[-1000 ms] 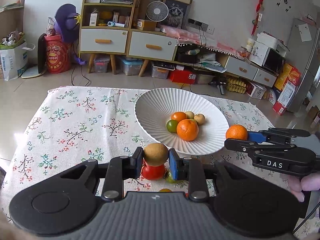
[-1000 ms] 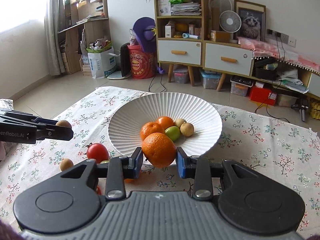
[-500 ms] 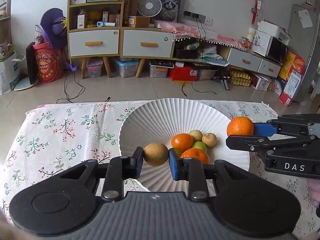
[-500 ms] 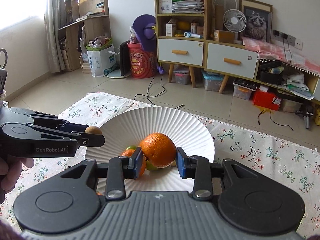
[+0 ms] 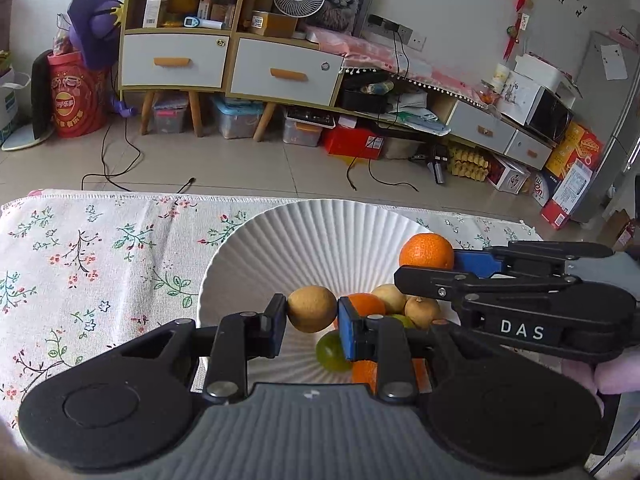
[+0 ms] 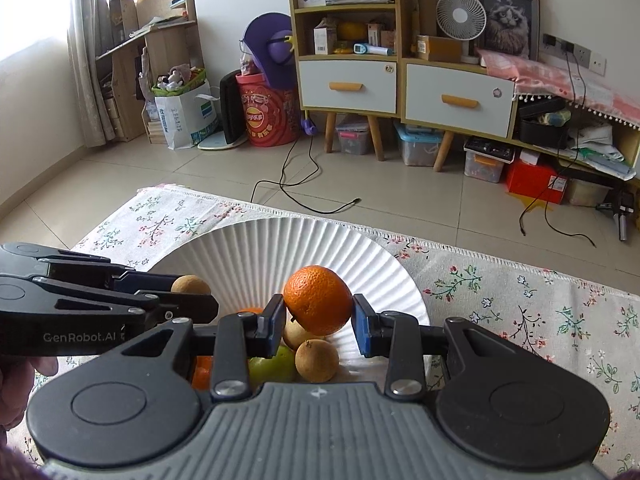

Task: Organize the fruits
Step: 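Carry both items into the white plate and open both tools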

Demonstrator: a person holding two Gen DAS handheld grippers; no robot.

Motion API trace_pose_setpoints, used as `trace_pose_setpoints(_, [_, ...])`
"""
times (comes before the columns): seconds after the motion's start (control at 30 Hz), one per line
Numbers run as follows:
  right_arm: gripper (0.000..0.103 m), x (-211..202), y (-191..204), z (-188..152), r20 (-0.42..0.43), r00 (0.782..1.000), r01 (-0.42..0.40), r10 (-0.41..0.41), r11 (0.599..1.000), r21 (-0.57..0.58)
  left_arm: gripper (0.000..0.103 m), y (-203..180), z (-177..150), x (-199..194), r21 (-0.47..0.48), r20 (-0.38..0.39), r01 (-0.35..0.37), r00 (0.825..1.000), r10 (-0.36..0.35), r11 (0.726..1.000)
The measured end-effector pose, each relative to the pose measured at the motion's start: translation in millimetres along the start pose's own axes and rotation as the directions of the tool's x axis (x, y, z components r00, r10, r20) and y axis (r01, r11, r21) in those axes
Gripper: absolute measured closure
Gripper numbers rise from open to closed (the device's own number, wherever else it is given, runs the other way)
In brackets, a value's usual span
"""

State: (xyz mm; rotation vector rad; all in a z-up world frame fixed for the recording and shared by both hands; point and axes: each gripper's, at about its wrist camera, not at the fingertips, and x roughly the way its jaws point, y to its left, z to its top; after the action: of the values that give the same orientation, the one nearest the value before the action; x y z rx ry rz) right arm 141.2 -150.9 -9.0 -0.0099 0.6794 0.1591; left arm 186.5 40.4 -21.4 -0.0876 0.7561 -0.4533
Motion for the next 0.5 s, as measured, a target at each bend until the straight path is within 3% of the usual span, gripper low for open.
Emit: trace_pose_setpoints(0.5, [0.071, 20.2, -0.3, 6.9, -0.016, 1.000, -0.024, 0.024, 0.999, 0.035, 0.079, 2.0, 2.1, 7.7, -0.003, 0.006, 0.011, 1.000, -0.011, 1.000])
